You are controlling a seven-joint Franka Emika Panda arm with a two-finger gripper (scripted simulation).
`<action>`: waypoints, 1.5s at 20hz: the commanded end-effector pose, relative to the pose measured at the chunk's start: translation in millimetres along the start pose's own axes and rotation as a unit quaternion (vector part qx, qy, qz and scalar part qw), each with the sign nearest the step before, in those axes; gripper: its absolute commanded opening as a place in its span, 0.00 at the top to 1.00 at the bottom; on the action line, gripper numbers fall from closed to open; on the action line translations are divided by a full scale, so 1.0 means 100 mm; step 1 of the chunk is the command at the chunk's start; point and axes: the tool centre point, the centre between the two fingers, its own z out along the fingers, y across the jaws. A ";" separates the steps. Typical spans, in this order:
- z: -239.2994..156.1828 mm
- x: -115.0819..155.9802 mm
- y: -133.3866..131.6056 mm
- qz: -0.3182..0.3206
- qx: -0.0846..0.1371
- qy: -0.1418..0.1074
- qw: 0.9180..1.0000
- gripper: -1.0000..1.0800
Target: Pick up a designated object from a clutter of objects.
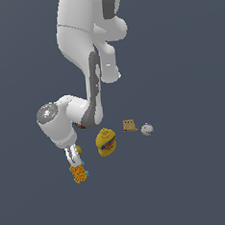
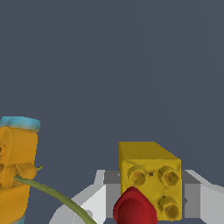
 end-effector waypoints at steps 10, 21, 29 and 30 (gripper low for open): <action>-0.45 -0.26 -0.15 0.000 0.000 -0.001 1.000 1.00; -1.51 -0.86 -0.51 0.001 -0.003 -0.001 1.000 1.00; -2.35 -1.33 -0.81 0.001 -0.005 -0.001 1.000 1.00; -2.46 -1.39 -0.84 0.001 -0.005 -0.001 1.000 1.00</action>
